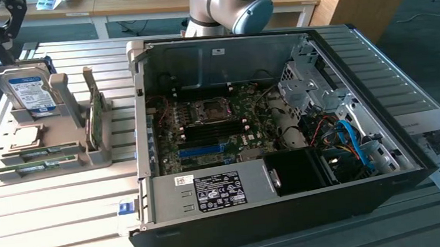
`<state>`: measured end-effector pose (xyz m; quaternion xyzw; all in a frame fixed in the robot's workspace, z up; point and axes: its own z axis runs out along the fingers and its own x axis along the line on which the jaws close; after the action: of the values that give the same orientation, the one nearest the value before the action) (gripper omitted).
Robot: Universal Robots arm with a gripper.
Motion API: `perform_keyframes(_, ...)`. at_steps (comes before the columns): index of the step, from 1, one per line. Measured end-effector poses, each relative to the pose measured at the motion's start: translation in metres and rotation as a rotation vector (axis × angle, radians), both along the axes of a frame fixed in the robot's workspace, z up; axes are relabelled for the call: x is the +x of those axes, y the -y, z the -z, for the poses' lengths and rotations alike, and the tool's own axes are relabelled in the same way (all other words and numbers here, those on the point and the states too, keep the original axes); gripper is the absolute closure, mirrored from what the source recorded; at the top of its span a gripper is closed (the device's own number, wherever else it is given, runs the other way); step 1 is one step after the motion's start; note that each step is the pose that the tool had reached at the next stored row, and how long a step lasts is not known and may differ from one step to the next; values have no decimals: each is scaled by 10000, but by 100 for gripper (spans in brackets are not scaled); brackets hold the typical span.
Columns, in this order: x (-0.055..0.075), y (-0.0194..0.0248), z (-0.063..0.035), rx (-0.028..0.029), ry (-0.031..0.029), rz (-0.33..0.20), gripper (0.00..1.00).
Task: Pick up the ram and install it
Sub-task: 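Pick up the ram and move it above insertion slot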
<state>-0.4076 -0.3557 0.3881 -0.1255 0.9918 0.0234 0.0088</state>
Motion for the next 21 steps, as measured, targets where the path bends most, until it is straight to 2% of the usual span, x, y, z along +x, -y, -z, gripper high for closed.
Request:
perform_keyframes(8, 0, 0, 0, 0, 63, -1396, 89)
perform_keyframes(21, 0, 0, 0, 3, 210, -3593, 89)
